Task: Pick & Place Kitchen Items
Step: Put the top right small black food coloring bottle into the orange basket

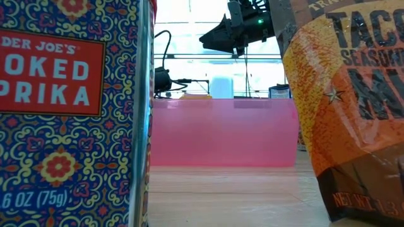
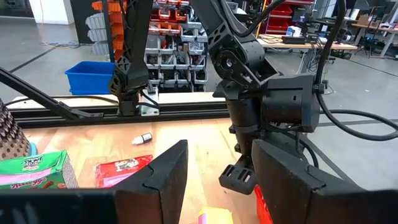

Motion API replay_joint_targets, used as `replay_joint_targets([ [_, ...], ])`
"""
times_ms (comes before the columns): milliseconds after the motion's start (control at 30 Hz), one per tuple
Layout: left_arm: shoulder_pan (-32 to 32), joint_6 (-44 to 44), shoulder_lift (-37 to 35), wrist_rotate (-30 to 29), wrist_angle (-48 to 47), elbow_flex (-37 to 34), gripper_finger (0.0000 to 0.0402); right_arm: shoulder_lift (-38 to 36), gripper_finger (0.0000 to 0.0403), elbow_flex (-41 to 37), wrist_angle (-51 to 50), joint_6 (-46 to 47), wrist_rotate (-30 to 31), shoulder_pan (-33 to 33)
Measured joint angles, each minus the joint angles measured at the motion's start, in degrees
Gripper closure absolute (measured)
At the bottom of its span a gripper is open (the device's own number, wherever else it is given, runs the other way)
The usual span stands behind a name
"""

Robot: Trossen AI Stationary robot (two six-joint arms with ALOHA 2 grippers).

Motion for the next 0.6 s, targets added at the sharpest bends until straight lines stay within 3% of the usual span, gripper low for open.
replay_joint_targets([
  [200, -0.8, -1.6, -2.7, -0.8, -4.1, -0.3, 0.037, 0.0, 0.0232, 0.0, 0.0, 0.0, 0.0, 0.0],
  [433, -1.4, -4.5, -11.6, -6.2, -8.3, -0.3, 0.0365, 0.0, 0.0232, 0.0, -0.9, 0.0, 0.0, 0.0],
  [600, -2.9, -5.6, -17.6, -3.3, -6.7, -0.3, 0.0364, 0.0, 0.0232, 0.0, -0.9, 0.0, 0.0, 0.0],
])
